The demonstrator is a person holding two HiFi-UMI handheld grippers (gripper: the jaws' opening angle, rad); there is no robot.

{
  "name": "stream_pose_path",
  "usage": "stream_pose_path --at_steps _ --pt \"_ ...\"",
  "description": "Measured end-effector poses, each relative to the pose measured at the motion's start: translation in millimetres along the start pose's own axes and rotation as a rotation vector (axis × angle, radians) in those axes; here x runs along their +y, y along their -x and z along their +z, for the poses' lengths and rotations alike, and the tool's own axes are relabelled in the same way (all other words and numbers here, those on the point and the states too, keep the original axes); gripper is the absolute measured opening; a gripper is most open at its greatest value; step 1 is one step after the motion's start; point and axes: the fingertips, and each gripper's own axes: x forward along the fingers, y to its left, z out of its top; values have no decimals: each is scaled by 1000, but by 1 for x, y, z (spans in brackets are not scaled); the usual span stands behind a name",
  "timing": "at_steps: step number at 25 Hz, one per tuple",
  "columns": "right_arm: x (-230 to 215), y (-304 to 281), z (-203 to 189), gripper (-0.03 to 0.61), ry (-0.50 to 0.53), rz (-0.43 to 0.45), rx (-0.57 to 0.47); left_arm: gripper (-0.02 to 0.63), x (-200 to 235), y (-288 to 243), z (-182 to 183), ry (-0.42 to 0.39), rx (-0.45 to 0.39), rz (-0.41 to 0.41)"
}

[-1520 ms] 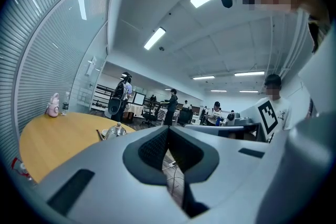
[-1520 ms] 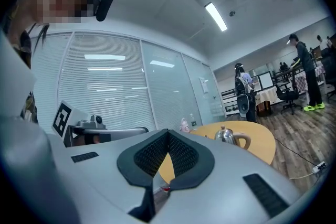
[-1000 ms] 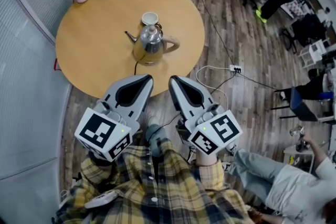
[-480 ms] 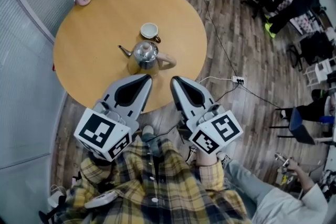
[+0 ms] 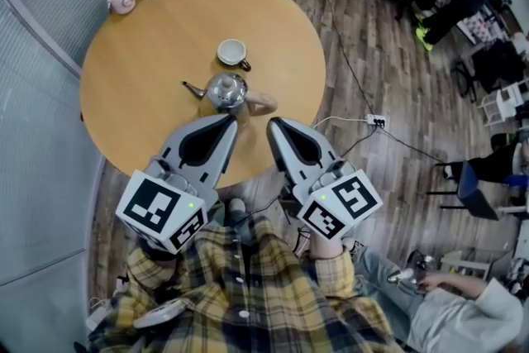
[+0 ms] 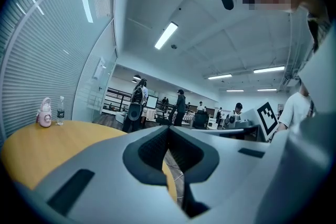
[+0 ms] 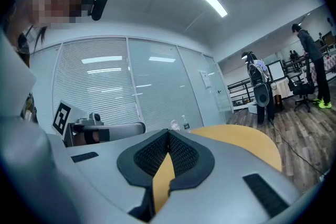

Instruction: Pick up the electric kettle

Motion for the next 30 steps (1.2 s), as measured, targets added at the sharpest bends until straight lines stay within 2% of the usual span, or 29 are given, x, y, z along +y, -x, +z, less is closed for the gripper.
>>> stream_pose_path --at_steps 12,17,22,30 --pt "-9 -21 -14 31 17 -25 35 5 24 -5 -7 8 4 2" --pt "-18 -21 -20 31 58 -62 38 3 28 -5 -11 7 -1 13" --pt "-30 -25 -36 32 100 -99 60 5 33 -6 -26 16 17 21" --pt "-54 -37 -67 32 114 -135 99 3 48 -10 -52 34 48 41"
